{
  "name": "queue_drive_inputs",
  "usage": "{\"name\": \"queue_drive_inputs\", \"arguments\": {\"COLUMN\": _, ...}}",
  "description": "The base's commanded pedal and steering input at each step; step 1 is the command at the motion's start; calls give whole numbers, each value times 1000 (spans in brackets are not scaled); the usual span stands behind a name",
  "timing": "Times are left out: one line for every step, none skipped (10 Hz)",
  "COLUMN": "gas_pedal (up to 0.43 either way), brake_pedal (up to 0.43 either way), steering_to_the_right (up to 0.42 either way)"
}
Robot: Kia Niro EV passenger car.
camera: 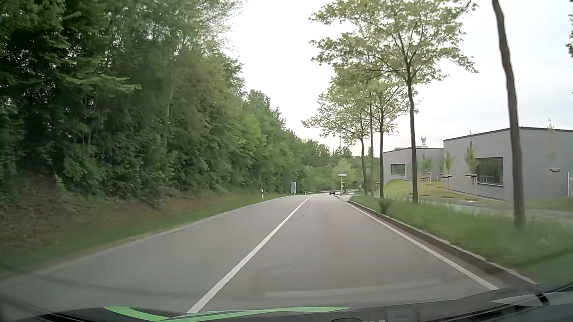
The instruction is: Follow the waypoints while adhering to traffic rules and regulations
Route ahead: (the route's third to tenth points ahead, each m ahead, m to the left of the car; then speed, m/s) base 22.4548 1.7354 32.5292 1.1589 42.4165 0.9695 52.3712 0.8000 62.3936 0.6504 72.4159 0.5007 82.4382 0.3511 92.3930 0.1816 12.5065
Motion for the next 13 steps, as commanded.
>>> {"name": "queue_drive_inputs", "arguments": {"gas_pedal": 47, "brake_pedal": 0, "steering_to_the_right": 11}}
{"name": "queue_drive_inputs", "arguments": {"gas_pedal": 47, "brake_pedal": 0, "steering_to_the_right": 10}}
{"name": "queue_drive_inputs", "arguments": {"gas_pedal": 47, "brake_pedal": 0, "steering_to_the_right": 9}}
{"name": "queue_drive_inputs", "arguments": {"gas_pedal": 47, "brake_pedal": 0, "steering_to_the_right": 9}}
{"name": "queue_drive_inputs", "arguments": {"gas_pedal": 47, "brake_pedal": 0, "steering_to_the_right": 9}}
{"name": "queue_drive_inputs", "arguments": {"gas_pedal": 47, "brake_pedal": 0, "steering_to_the_right": 8}}
{"name": "queue_drive_inputs", "arguments": {"gas_pedal": 47, "brake_pedal": 0, "steering_to_the_right": 8}}
{"name": "queue_drive_inputs", "arguments": {"gas_pedal": 47, "brake_pedal": 0, "steering_to_the_right": 8}}
{"name": "queue_drive_inputs", "arguments": {"gas_pedal": 47, "brake_pedal": 0, "steering_to_the_right": 8}}
{"name": "queue_drive_inputs", "arguments": {"gas_pedal": 47, "brake_pedal": 0, "steering_to_the_right": 8}}
{"name": "queue_drive_inputs", "arguments": {"gas_pedal": 47, "brake_pedal": 0, "steering_to_the_right": 8}}
{"name": "queue_drive_inputs", "arguments": {"gas_pedal": 47, "brake_pedal": 0, "steering_to_the_right": 8}}
{"name": "queue_drive_inputs", "arguments": {"gas_pedal": 47, "brake_pedal": 0, "steering_to_the_right": 8}}
